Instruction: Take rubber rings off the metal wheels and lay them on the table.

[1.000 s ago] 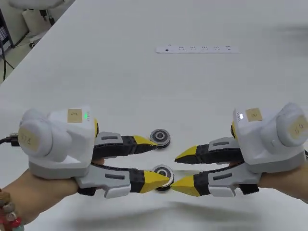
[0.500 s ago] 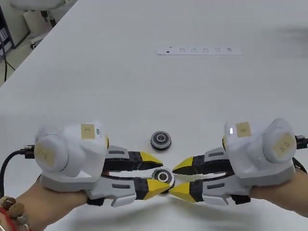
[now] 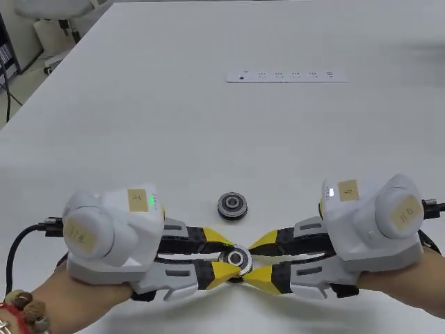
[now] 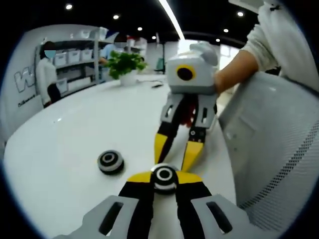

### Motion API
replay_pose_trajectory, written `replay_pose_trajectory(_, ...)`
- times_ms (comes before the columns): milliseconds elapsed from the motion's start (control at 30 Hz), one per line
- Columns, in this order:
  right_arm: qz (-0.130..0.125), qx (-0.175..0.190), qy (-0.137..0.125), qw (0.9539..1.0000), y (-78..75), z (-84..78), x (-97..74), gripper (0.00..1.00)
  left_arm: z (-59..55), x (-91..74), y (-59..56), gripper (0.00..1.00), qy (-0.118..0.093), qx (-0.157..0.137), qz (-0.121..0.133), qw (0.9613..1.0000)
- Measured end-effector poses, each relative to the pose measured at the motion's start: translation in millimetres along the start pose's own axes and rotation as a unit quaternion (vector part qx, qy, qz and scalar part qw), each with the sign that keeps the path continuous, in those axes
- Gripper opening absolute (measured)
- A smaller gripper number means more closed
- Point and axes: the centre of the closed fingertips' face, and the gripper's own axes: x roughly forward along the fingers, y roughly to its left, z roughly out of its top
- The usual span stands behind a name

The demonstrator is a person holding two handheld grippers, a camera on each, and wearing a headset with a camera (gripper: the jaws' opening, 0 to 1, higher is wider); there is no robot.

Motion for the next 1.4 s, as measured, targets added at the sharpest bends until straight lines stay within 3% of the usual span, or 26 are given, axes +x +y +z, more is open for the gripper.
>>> replay_pose_trajectory(100, 0.002, 0.001, -0.001, 1.0000, 0.1, -0.1, 0.1, 0.20, -0.8, 0.5, -3.1, 0.15, 0.005, 0.015, -0.004, 0.9999)
replay_pose_trajectory(400, -0.003, -0.013, -0.005, 0.9999, 1.1, 2.2, 2.8, 0.21, -1.8, 1.0, -4.0, 0.14, 0.003, 0.025, 0.000, 0.9997)
replay_pose_trajectory(1133, -0.001, -0.033, 0.013, 0.9994, -0.3, -3.6, -1.7, 0.11, -0.3, -0.6, -5.7, 0.14, -0.004, 0.019, 0.001, 0.9998)
replay_pose_trajectory(1200, 0.001, -0.040, 0.013, 0.9991, 1.2, -2.9, -1.8, 0.13, -0.3, -0.7, -5.5, 0.14, -0.005, 0.020, 0.000, 0.9998)
replay_pose_trajectory(1300, 0.003, -0.042, 0.001, 0.9991, 4.2, 1.9, 1.0, 0.23, -0.4, -0.9, -5.2, 0.14, -0.006, 0.021, 0.000, 0.9998)
replay_pose_trajectory(1400, -0.002, -0.050, -0.002, 0.9987, 3.1, 3.3, 4.4, 0.24, 0.2, -0.7, -5.4, 0.14, -0.006, 0.022, 0.000, 0.9997)
